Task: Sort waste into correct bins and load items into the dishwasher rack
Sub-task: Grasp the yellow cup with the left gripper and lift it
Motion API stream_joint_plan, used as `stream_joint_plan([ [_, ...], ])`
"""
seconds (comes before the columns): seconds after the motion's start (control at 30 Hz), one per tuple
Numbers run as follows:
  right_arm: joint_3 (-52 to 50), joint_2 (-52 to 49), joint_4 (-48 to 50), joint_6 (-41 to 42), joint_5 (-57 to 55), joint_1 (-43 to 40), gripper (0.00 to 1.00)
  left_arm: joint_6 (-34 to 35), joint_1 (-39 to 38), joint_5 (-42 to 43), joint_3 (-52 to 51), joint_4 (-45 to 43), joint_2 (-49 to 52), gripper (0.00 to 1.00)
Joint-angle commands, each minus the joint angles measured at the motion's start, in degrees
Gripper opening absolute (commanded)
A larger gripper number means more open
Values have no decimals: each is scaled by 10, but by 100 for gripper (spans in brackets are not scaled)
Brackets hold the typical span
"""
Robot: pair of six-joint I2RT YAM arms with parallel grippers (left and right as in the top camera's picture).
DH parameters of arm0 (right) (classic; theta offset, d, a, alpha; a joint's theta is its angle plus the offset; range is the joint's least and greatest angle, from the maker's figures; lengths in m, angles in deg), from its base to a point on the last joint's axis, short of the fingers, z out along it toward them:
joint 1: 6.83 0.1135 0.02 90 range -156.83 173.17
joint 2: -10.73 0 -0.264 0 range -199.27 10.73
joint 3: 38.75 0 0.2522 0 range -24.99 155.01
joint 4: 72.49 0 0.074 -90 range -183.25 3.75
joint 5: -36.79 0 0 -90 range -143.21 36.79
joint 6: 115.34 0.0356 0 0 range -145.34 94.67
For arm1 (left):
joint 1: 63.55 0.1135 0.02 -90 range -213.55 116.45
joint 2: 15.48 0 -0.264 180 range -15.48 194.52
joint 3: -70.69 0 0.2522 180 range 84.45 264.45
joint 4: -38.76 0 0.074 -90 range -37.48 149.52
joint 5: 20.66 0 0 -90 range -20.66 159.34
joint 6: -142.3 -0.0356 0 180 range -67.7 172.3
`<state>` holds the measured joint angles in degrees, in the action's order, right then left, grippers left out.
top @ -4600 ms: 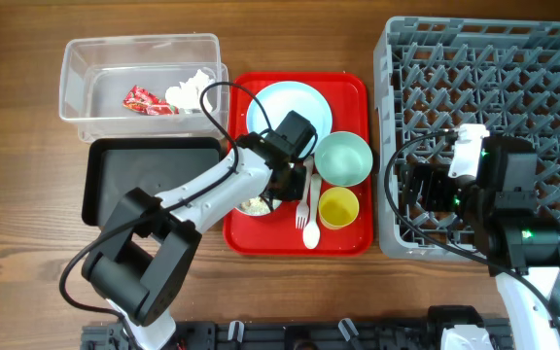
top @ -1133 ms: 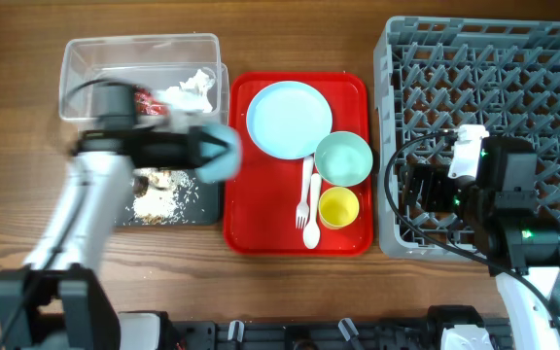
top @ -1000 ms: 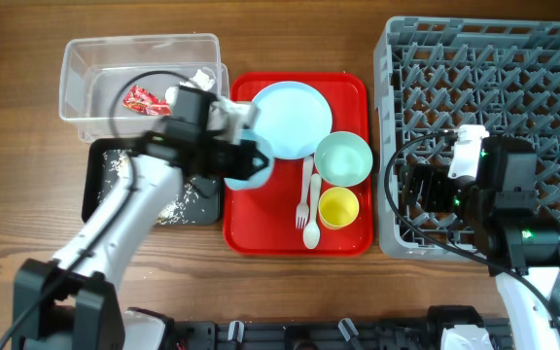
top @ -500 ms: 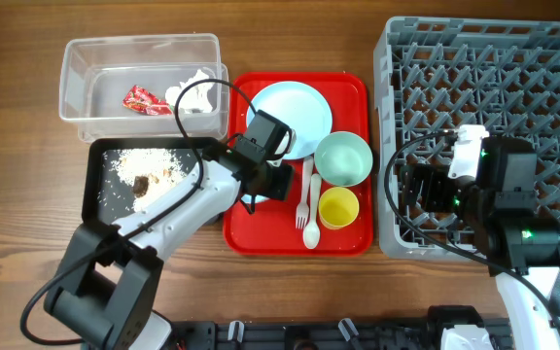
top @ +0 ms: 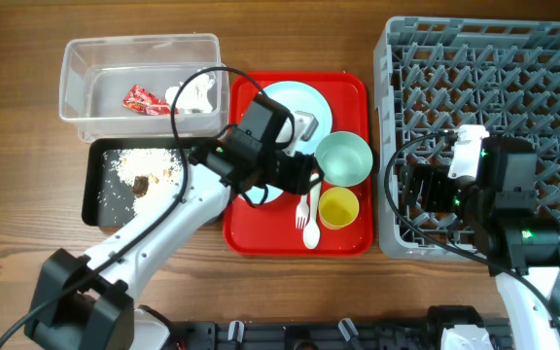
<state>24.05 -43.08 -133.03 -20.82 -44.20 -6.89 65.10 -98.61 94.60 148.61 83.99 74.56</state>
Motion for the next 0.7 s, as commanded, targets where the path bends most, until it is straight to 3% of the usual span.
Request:
stream_joint_plan([
  [0.0,14,-1,-1,1,9,1,100,-1,-35,29,3,4,28,51],
  [0.17,14,-1,-2,2,9,1,100,2,-73,-9,3,1,97,46],
  [0.23,14,-1,-2,2,9,1,100,4,-76,-9,3,2,115,40],
  [0.27,14,-1,-2,2,9,1,100,11,-76,-12,3,2,122,32],
  [0.33,14,-1,-3,1,9,1,100,14,-73,-18,3,2,128,6],
  [0.5,14,-1,-2,0,8,1,100,29,-40,-21,4,5,100,4],
  [0.67,14,-1,11,2,-32,1,100,48,48,84,4,-15,30,4],
])
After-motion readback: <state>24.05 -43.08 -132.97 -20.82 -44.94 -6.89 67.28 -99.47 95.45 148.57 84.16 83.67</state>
